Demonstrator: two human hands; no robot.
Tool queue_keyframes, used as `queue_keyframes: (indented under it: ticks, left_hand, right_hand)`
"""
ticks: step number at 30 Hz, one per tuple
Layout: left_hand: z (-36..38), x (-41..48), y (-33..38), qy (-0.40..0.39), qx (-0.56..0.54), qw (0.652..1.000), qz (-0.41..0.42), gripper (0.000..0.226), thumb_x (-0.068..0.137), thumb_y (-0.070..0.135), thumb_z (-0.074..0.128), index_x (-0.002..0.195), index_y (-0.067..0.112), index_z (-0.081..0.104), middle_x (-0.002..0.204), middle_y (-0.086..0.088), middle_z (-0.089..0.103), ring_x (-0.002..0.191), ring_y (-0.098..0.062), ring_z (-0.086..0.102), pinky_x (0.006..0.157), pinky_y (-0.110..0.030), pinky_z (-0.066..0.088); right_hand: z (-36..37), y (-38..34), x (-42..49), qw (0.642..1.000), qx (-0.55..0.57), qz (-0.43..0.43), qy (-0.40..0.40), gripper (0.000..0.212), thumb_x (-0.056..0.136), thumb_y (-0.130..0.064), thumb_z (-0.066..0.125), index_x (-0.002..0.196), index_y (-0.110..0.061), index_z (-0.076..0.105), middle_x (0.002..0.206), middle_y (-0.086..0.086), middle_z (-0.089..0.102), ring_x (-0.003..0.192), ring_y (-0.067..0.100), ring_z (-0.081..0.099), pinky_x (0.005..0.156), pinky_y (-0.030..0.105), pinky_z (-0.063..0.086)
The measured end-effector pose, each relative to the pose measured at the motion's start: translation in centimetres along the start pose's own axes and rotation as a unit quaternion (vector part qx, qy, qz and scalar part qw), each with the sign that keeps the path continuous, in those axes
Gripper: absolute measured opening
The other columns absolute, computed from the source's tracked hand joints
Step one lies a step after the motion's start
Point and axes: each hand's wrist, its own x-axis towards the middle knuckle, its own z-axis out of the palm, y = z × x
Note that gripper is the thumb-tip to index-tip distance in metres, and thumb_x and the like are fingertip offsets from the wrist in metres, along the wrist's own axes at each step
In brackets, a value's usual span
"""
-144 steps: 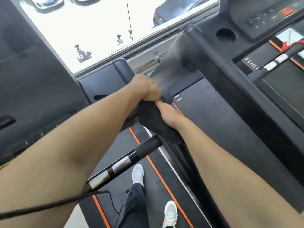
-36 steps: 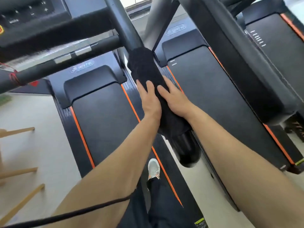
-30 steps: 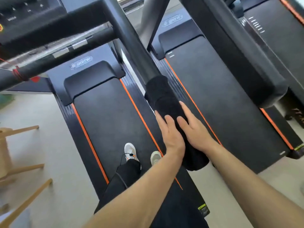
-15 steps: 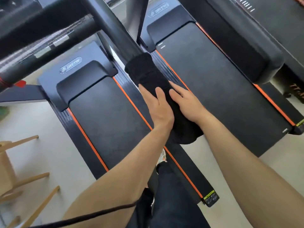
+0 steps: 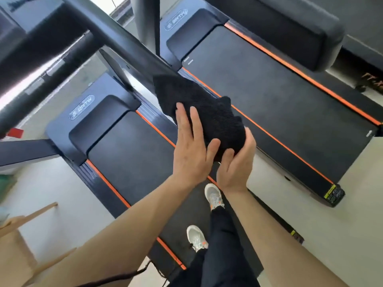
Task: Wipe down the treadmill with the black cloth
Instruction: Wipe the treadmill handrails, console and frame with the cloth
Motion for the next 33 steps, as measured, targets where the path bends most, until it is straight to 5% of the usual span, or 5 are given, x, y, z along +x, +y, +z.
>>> queue_keyframes:
  ticks: [6,12,19,26,33]
  left_hand:
    - [-2.6,8.0,0.4,0.047,0.197,0.969,0.139,0.040,0.094,0.042,0.046,0.112,0.021,0.074,0.125,-0.001,0.068,0.131,-0.028,0.051,0.119,-0.047,0.021]
    - [-3.8,12.4,3.2,-0.103,0.333,0.931,0.110,0.049,0.085,0.040,0.037,0.063,0.013,0.072,0.063,-0.004,0.067,0.070,-0.027,0.059,0.083,-0.038,0.039]
    - [-5.8,7.8,-2.5,-0.074,0.230,0.934,0.264,0.050,0.105,0.045,0.031,0.136,0.019,0.060,0.142,-0.002,0.058,0.138,-0.027,0.047,0.118,-0.045,0.025]
    - [-10.2,18.2,-6.6,-0.048,0.266,0.960,0.077,0.049,0.096,0.037,0.030,0.091,0.019,0.075,0.099,0.000,0.068,0.115,-0.024,0.057,0.113,-0.040,0.027]
    - [-14.0,21.4,-11.2,0.118,0.154,0.977,-0.091,0.034,0.096,0.030,0.051,0.119,0.012,0.068,0.145,-0.009,0.051,0.139,-0.031,0.041,0.109,-0.045,0.042]
  right_hand:
    - [-1.5,-0.2,6.3,0.972,0.125,0.103,-0.170,0.035,0.100,-0.029,0.037,0.098,-0.008,0.065,0.089,0.009,0.068,0.083,0.027,0.061,0.077,0.052,0.050]
    - [-1.5,-1.6,10.1,0.907,0.224,0.279,-0.221,0.036,0.100,-0.017,0.047,0.091,0.015,0.061,0.067,-0.012,0.059,0.071,0.001,0.053,0.073,0.030,0.048]
    - [-1.5,-5.7,7.3,0.969,-0.147,0.055,-0.190,0.038,0.102,-0.029,0.031,0.118,-0.014,0.062,0.108,0.000,0.069,0.098,0.024,0.059,0.073,0.028,0.036]
    - [7.8,-10.9,16.4,0.874,-0.253,-0.008,-0.415,0.036,0.107,-0.036,0.022,0.097,-0.013,0.048,0.109,0.018,0.065,0.101,0.045,0.060,0.072,0.045,0.036]
    - [17.0,-14.8,22.1,0.872,-0.172,0.014,-0.458,0.042,0.108,-0.034,0.026,0.116,-0.005,0.055,0.127,0.024,0.060,0.117,0.044,0.053,0.085,0.044,0.037]
